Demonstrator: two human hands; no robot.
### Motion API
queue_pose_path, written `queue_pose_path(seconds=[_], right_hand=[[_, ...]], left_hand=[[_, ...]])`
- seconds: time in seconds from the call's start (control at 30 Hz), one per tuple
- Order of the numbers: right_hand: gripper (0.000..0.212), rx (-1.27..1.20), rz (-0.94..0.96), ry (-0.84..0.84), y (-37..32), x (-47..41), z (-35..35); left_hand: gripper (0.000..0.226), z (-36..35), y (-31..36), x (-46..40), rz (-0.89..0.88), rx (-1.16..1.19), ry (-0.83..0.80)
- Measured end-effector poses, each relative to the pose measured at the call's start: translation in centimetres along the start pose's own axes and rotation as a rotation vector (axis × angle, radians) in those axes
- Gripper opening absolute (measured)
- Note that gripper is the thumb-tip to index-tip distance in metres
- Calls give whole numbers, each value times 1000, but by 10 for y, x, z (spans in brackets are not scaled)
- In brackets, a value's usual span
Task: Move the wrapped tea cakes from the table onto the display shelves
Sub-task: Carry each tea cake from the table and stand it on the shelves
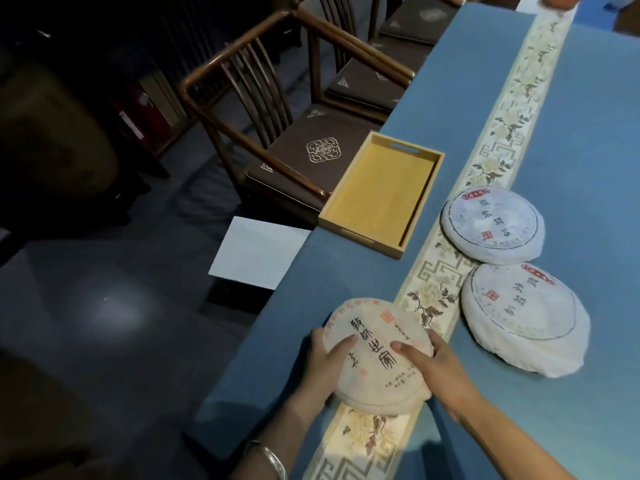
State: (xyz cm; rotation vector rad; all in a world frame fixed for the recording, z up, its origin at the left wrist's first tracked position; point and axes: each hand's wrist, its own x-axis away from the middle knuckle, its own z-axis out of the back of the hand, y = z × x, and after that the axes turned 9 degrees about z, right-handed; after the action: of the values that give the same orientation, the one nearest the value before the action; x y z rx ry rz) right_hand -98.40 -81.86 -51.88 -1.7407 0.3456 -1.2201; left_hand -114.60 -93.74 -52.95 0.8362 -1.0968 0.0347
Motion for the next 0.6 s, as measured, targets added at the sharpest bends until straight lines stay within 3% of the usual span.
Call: queue_pose_path(seconds=[0.17, 0.33, 0.5, 0.6], right_hand=[[59, -112, 72, -14, -15, 15, -7], [65, -188, 99, 18, -25, 32, 3], [63, -202, 186, 69, -34, 55, 25], [58, -234, 240, 83, -38, 69, 34]], left_hand=[[38, 9, 14, 13, -55, 248, -108], [26, 16, 36, 40, -114, 273, -160], [51, 17, 37, 78, -247, 209, 77], [51, 1, 27, 109, -281, 244, 37]])
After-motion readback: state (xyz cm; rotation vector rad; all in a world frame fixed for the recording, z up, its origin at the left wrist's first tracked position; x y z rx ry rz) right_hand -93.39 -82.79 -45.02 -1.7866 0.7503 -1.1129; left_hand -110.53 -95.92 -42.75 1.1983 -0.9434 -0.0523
